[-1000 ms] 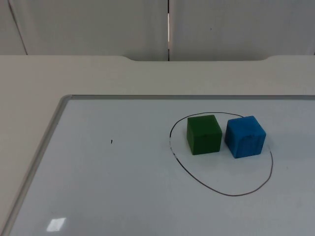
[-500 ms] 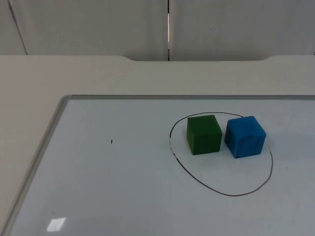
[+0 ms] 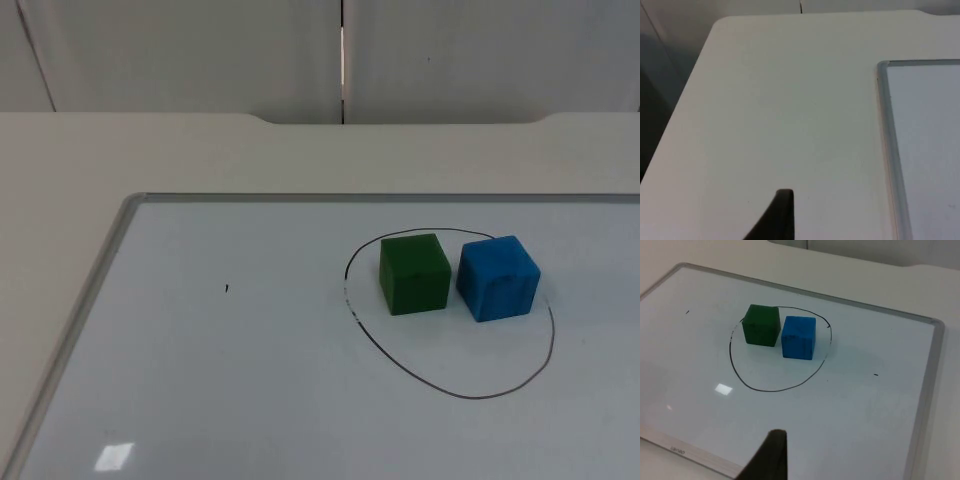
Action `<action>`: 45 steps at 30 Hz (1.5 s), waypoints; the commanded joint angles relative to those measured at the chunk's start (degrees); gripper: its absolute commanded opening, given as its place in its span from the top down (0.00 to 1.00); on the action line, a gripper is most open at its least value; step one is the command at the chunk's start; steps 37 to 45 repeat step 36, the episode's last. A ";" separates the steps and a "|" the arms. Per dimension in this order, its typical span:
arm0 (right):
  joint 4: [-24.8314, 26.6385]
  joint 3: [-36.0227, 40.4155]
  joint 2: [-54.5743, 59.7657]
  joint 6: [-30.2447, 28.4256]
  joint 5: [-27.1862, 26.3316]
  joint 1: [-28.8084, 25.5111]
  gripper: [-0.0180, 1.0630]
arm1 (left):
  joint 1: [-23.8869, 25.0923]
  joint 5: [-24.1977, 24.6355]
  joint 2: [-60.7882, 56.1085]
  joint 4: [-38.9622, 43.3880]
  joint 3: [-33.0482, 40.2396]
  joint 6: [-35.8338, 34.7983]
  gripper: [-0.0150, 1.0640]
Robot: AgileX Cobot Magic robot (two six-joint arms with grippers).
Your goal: Push the two cubes into the marked area.
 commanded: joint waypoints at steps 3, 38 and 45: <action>0.17 0.12 -0.20 0.14 -0.19 0.22 0.01 | 0.36 -0.25 -0.22 0.94 0.37 -0.13 0.01; 0.26 0.12 -0.20 0.16 -0.19 -18.53 0.01 | 0.36 -0.25 -0.22 0.94 0.37 -0.13 0.01; 0.26 0.12 -0.20 0.16 -0.19 -18.53 0.01 | 0.36 -0.25 -0.22 0.94 0.37 -0.13 0.01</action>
